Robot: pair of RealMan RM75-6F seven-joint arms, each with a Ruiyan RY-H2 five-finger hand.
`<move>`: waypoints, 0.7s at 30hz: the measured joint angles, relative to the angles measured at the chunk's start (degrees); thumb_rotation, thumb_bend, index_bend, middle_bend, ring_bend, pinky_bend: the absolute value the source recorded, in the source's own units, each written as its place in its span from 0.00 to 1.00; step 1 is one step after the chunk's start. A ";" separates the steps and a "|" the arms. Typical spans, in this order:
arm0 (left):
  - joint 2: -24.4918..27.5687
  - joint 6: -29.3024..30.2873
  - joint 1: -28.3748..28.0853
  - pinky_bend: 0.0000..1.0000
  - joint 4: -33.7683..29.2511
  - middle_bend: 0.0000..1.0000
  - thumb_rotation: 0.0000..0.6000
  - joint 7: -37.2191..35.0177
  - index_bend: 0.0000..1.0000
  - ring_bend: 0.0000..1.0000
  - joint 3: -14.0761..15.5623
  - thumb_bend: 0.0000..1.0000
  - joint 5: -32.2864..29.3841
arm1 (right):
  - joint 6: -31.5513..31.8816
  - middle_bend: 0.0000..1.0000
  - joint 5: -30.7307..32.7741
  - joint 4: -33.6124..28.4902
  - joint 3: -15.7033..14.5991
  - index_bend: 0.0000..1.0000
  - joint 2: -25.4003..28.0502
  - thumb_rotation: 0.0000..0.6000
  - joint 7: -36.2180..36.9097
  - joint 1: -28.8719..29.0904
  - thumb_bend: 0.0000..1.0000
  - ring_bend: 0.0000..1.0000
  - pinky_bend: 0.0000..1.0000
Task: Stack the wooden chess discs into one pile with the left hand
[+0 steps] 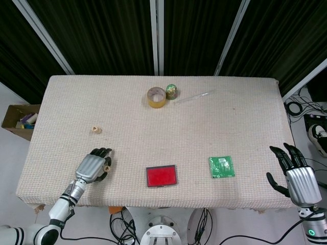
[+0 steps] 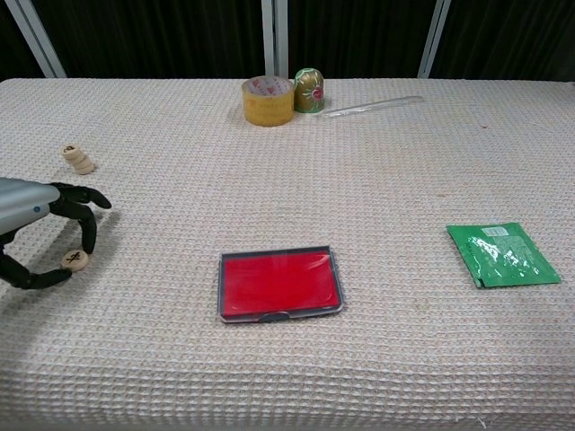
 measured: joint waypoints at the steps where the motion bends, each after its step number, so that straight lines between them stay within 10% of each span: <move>1: -0.03 -0.11 0.00 0.16 0.00 0.11 1.00 0.05 0.47 0.09 -0.03 0.36 -0.10 | 0.01 0.22 0.01 -0.01 0.00 0.13 0.01 1.00 0.00 -0.02 0.30 0.04 0.14; 11: 1.72 0.95 0.19 0.16 -1.13 0.11 1.00 -1.49 0.51 0.09 -1.54 0.43 0.33 | 0.21 0.22 -0.29 0.19 -0.06 0.13 -0.07 1.00 0.28 -0.14 0.30 0.04 0.14; 21: 6.74 -0.30 -3.05 0.16 -0.45 0.11 1.00 -5.52 0.50 0.09 -9.92 0.42 -5.17 | -0.44 0.22 -0.18 0.49 -0.02 0.13 -0.49 1.00 0.27 0.15 0.30 0.04 0.14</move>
